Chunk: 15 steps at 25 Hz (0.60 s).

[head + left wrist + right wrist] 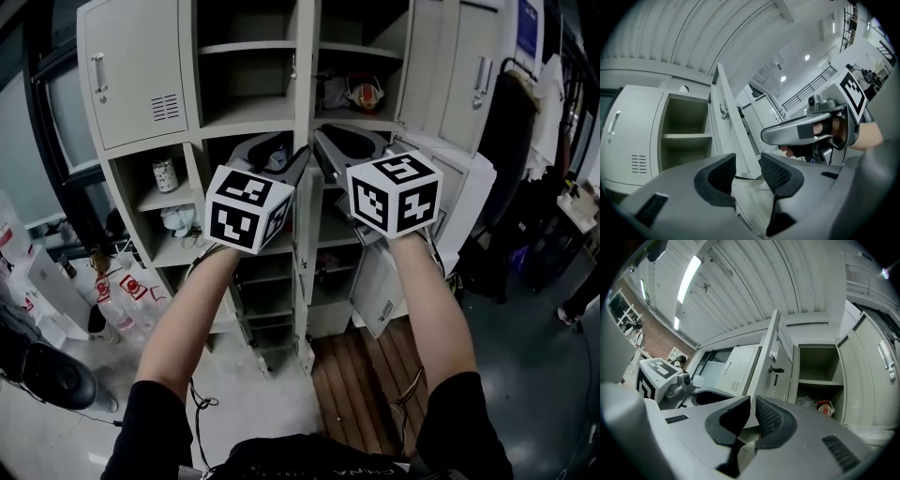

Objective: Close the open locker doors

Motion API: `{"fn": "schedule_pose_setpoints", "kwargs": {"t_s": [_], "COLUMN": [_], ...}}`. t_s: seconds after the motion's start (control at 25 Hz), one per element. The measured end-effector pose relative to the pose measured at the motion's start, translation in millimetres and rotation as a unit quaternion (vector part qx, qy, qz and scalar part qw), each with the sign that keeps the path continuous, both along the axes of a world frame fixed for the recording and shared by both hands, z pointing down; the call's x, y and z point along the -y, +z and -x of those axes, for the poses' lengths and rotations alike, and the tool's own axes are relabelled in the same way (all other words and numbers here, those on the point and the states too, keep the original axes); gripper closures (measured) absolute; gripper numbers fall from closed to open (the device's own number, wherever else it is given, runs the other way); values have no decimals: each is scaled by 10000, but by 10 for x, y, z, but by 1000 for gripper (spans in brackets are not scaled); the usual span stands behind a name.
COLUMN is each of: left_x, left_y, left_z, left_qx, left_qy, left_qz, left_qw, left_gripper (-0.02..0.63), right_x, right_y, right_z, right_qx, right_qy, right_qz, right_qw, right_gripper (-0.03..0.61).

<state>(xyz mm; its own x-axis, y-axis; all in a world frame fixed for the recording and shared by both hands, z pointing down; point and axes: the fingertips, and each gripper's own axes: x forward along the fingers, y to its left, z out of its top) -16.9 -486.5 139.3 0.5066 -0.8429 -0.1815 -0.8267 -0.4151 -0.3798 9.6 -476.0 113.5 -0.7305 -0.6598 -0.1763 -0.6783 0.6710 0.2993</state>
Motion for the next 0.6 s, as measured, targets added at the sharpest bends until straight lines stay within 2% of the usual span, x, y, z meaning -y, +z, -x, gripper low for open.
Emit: {"fn": "schedule_pose_setpoints", "kwargs": {"t_s": [0.44, 0.6], "left_x": [181, 191], "left_y": [-51, -64], "left_z": [-83, -32], "left_qx": [174, 55], "left_qy": [-420, -427], "left_qz": [-143, -33], "left_qw": [9989, 9991], "left_gripper": [459, 468], "right_x": [189, 197], "right_y": [-76, -148], "right_z": [74, 86], "right_qx": [-110, -144], "right_qy": [-272, -438], "right_qz": [-4, -122], "right_qw": [9996, 9989], "right_gripper": [545, 544]}}
